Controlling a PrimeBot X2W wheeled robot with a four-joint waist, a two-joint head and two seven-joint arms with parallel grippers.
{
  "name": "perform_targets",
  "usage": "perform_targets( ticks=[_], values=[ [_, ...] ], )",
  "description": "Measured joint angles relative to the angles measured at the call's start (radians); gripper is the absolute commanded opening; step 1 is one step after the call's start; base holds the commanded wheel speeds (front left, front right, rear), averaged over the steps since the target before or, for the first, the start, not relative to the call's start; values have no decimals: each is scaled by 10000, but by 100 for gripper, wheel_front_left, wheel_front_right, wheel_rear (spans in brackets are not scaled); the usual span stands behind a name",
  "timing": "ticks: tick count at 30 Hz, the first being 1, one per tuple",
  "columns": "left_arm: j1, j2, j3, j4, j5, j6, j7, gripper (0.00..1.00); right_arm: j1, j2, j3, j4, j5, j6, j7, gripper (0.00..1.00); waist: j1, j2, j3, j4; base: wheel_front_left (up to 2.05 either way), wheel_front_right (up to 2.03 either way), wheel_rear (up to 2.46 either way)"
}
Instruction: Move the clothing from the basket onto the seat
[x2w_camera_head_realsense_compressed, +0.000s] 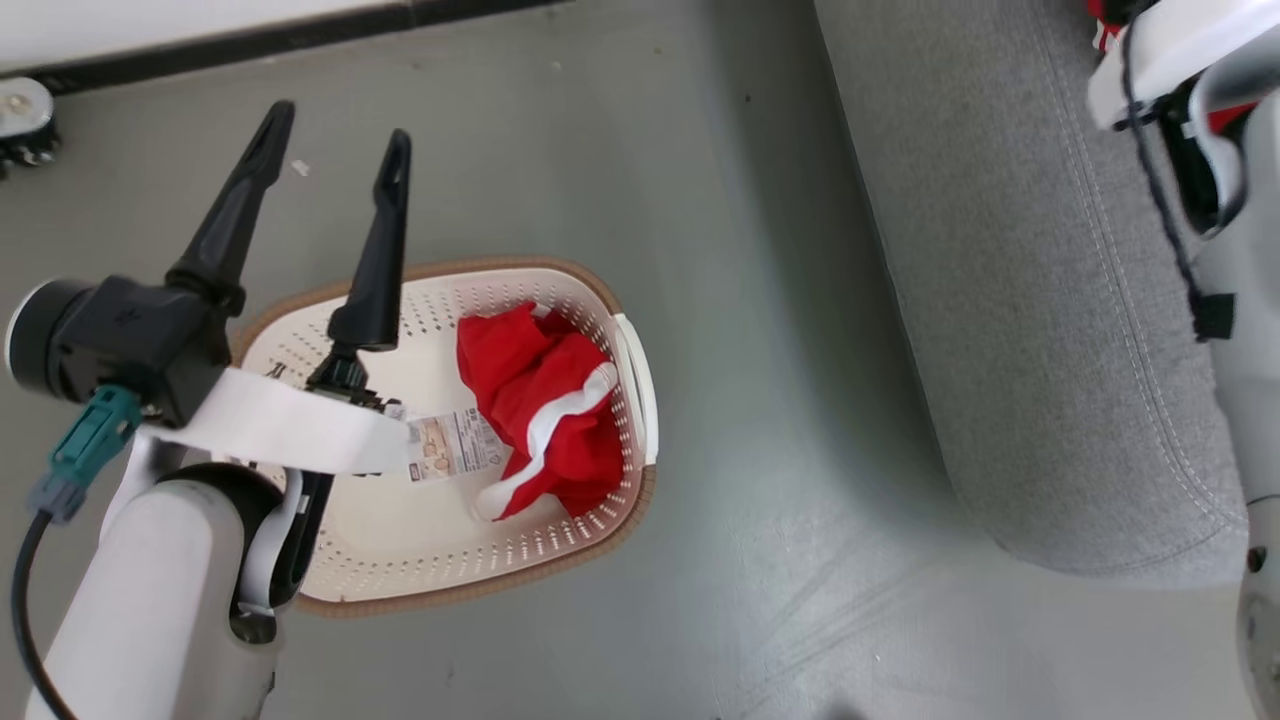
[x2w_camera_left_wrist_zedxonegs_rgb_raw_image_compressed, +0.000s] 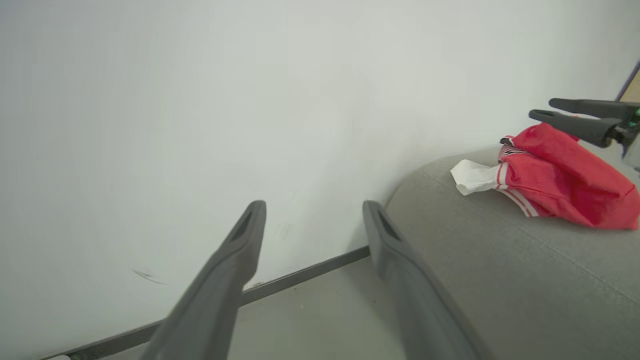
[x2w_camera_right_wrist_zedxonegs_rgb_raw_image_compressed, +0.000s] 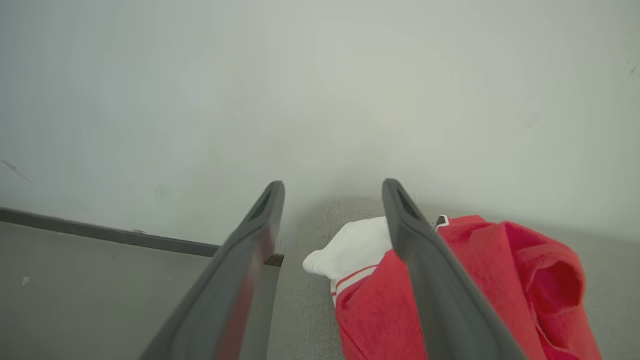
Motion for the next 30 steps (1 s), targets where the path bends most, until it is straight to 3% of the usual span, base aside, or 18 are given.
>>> perform_targets(
  ticks=[18,30],
  values=[
    [1539,-320,571,594,-541,391,-1114,100,1445,374,1469,-130,351,0,-510,100,0,0,-1421,949,0,0,0],
    [2490,-357,686,1051,-805,280,-1814,100,2829,385,1789,-1206,723,0,-554,100,0,0,-2414,1630,0,0,0]
  ],
)
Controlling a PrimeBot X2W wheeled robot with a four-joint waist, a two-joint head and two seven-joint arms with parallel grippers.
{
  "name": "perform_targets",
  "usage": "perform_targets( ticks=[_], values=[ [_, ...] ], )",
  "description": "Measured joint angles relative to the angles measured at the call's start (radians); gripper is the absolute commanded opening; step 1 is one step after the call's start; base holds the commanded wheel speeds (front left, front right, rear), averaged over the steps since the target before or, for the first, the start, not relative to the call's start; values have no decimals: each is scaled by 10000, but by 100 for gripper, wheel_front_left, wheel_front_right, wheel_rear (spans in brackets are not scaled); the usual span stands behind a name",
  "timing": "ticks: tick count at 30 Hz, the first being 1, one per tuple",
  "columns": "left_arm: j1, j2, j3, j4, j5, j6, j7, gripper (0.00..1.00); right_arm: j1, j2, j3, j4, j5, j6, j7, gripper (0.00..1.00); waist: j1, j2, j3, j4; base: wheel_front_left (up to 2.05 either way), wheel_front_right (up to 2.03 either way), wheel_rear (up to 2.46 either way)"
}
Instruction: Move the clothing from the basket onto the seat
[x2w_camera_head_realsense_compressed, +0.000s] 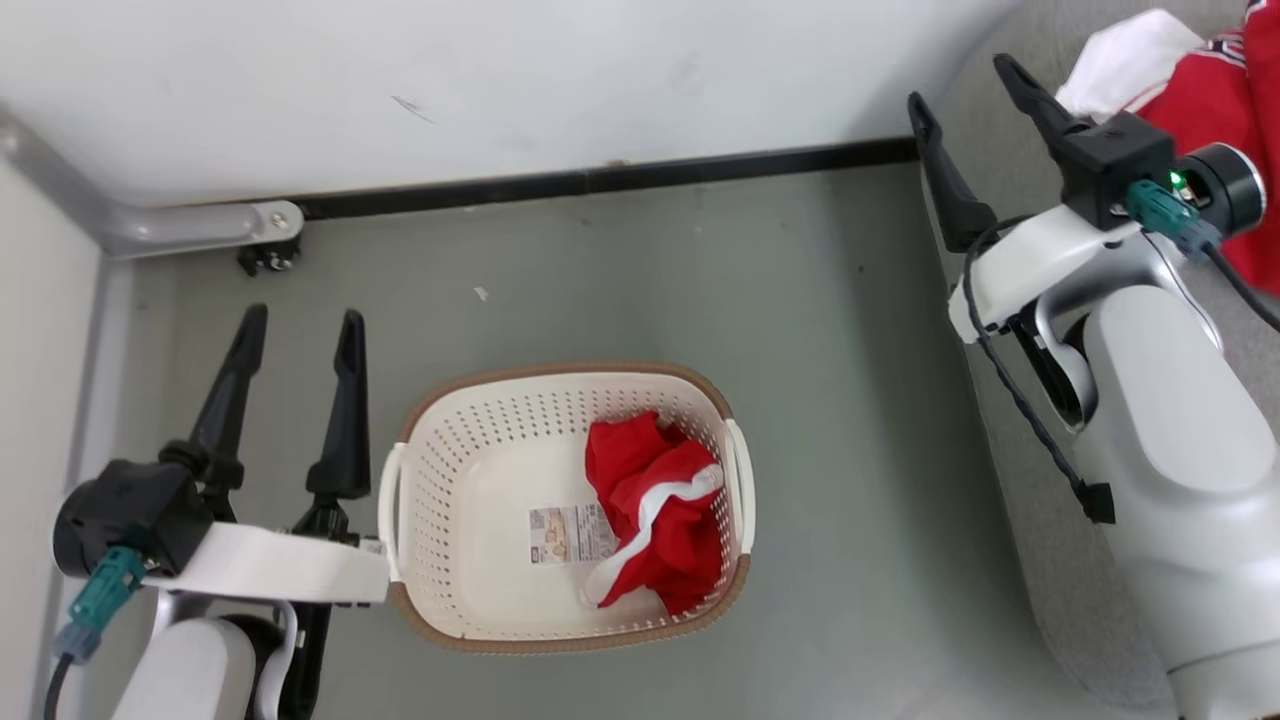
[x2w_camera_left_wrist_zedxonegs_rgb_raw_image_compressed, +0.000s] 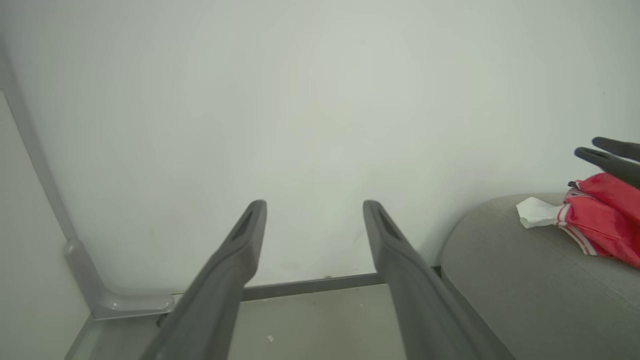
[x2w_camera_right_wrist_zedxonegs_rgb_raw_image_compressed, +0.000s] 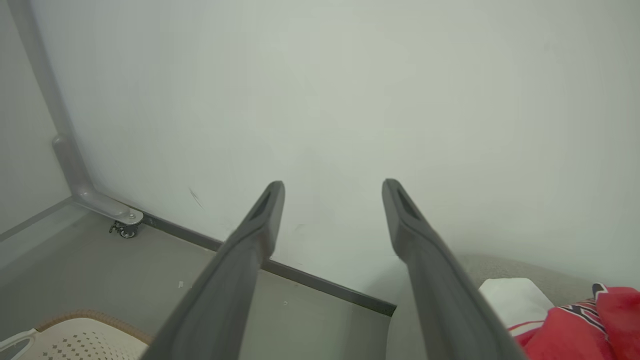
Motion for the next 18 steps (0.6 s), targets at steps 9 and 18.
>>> perform_targets(
  ticks=[9,18],
  values=[
    [459,8,-140,569,-52,-343,-573,100,1547,21,-1112,-1243,510,-2,0,100,0,0,-728,479,0,0,0],
    [818,52,-153,1108,44,-468,-817,100,2799,146,-1344,-2368,477,-2,2,100,0,0,-1369,790,0,0,0]
  ],
)
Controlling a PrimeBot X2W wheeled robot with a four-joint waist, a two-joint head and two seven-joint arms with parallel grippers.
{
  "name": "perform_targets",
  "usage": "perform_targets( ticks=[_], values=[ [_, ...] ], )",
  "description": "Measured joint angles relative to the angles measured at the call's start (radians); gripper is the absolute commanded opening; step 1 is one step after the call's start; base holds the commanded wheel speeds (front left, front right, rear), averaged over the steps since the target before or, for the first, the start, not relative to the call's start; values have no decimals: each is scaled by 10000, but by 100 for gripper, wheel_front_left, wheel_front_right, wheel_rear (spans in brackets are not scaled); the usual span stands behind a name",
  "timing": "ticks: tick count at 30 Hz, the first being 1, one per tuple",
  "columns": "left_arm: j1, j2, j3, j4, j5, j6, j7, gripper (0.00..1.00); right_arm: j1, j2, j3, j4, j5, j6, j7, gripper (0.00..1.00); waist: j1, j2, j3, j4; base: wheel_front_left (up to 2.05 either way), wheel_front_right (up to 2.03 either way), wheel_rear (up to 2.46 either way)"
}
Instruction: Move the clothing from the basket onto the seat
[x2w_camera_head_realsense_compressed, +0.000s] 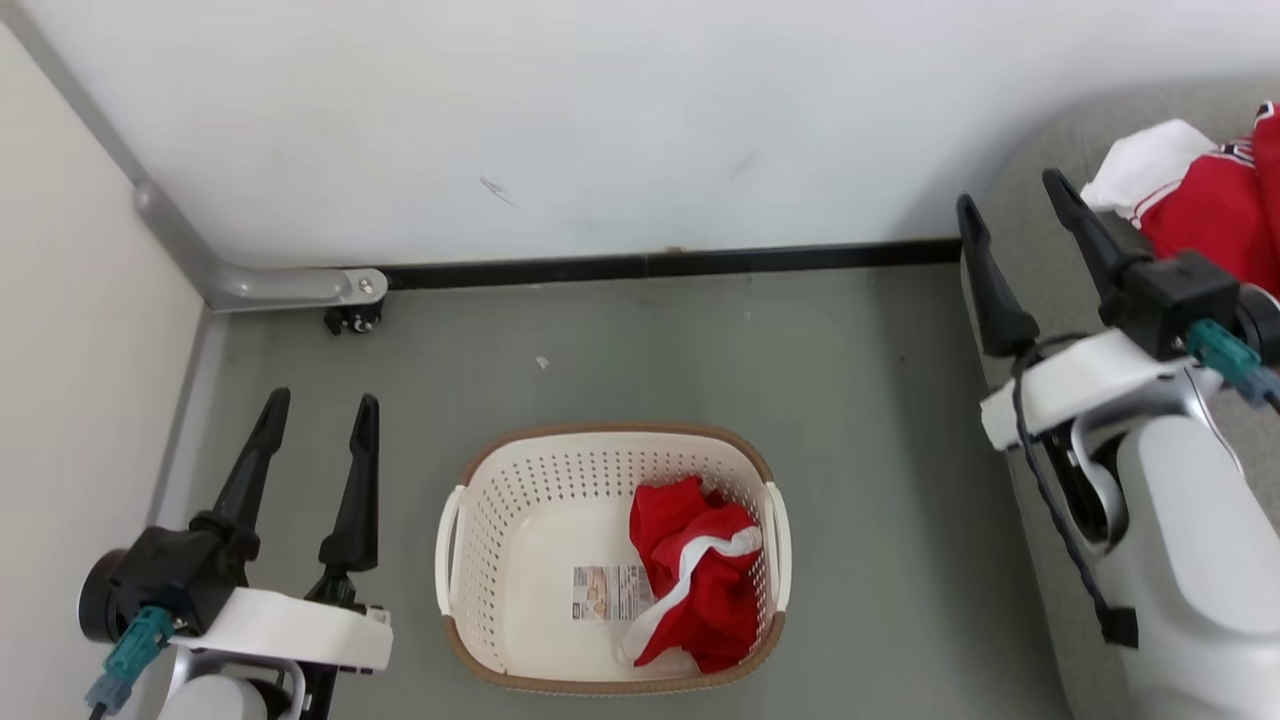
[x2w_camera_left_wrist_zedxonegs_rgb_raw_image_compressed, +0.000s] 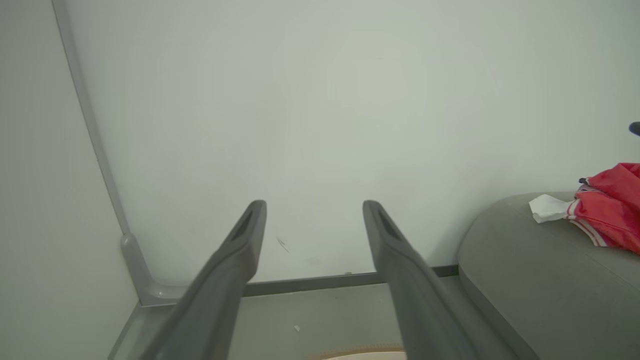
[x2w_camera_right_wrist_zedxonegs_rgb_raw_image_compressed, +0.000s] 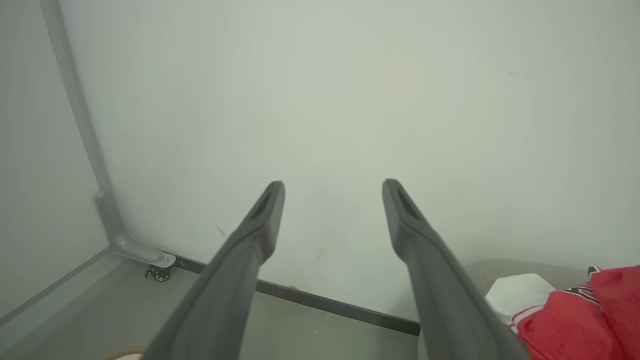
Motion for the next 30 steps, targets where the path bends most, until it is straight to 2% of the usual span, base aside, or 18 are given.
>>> perform_targets(
  ticks=[9,30],
  values=[
    [276,6,-17,502,209,-58,-94,100,1548,48,-466,-681,-46,0,-2,100,-1,0,-614,184,0,0,0],
    [828,-59,-52,1331,301,-186,-182,100,3433,207,-669,-1810,-100,0,0,100,0,0,-1713,137,0,0,0]
  ],
)
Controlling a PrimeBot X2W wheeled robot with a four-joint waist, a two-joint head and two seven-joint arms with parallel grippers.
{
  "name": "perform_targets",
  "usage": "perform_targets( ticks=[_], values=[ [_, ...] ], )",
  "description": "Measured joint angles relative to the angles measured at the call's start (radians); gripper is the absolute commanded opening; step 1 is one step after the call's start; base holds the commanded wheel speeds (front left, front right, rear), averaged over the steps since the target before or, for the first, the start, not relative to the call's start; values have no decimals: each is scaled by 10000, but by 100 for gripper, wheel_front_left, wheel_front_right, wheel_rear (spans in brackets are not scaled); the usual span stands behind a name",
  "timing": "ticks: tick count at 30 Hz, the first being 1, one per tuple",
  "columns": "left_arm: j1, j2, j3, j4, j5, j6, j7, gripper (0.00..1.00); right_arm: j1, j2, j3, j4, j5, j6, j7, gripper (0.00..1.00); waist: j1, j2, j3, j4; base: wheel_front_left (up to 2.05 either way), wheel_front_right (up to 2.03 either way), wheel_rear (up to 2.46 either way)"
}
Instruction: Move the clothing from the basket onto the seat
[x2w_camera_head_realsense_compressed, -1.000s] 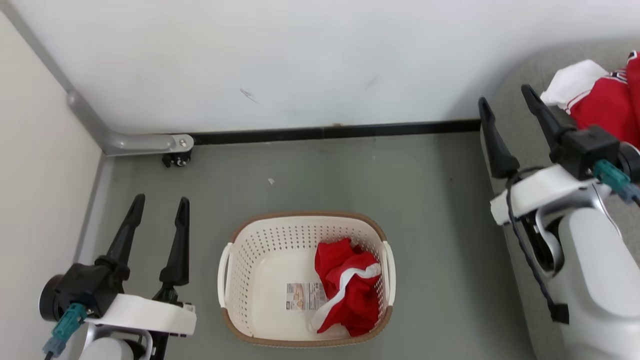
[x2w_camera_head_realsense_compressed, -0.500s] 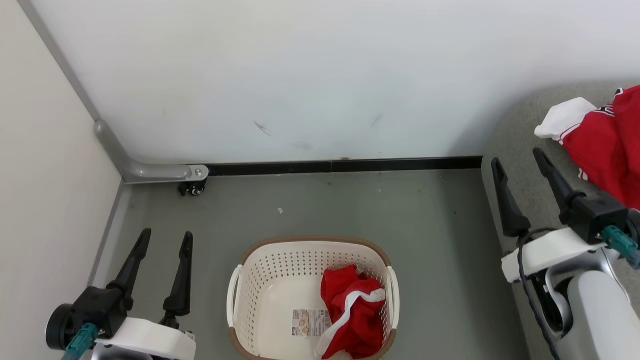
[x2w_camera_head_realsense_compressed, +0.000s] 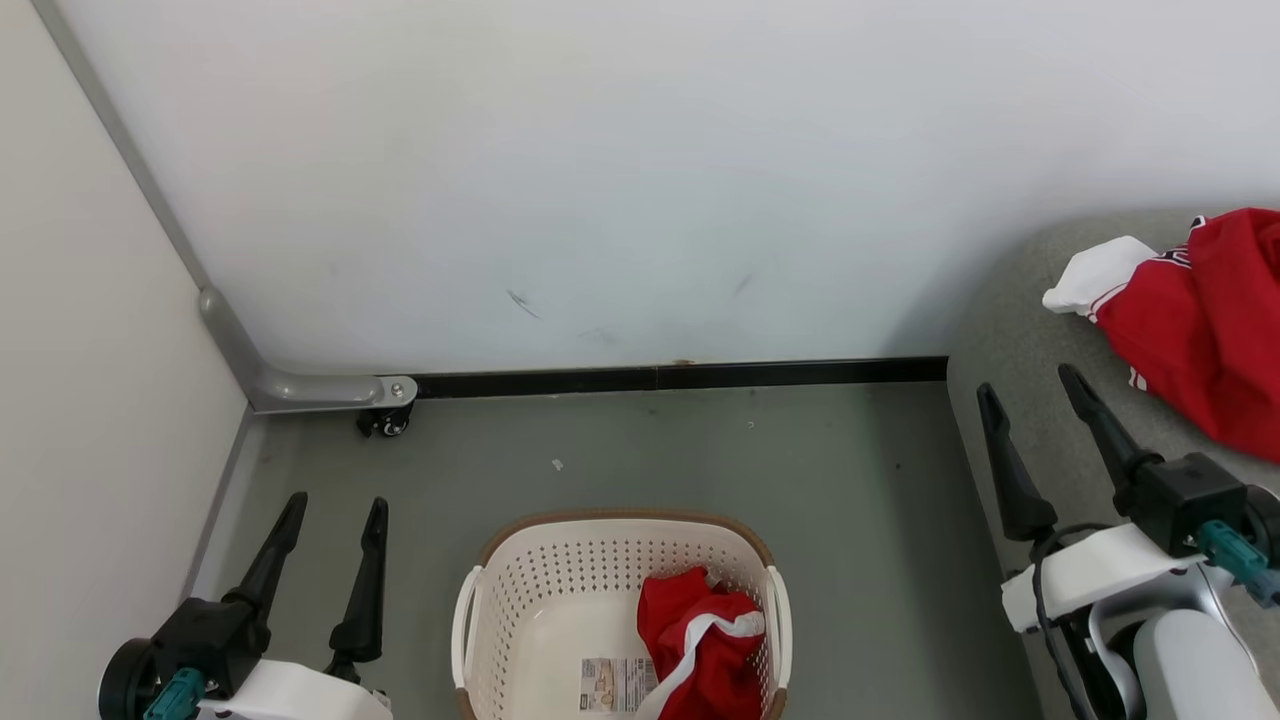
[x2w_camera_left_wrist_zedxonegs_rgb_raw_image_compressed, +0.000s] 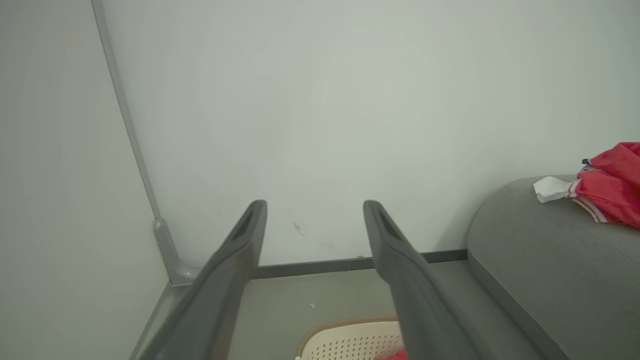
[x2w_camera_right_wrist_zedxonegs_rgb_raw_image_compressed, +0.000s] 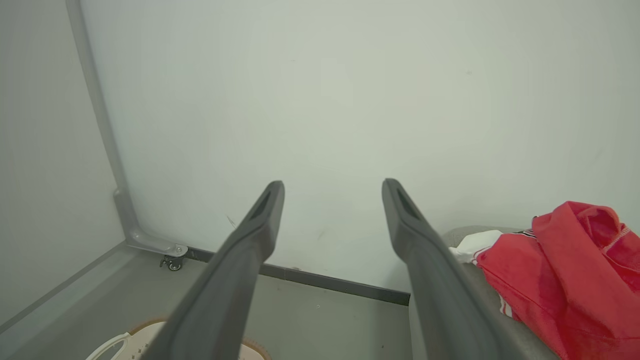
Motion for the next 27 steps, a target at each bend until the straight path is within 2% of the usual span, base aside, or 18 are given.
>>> perform_targets(
  ticks=[27],
  values=[
    [362,-29,-6,291,75,-221,-12,100,977,111,255,-357,31,0,0,100,0,0,-618,-20,0,0,0]
  ],
)
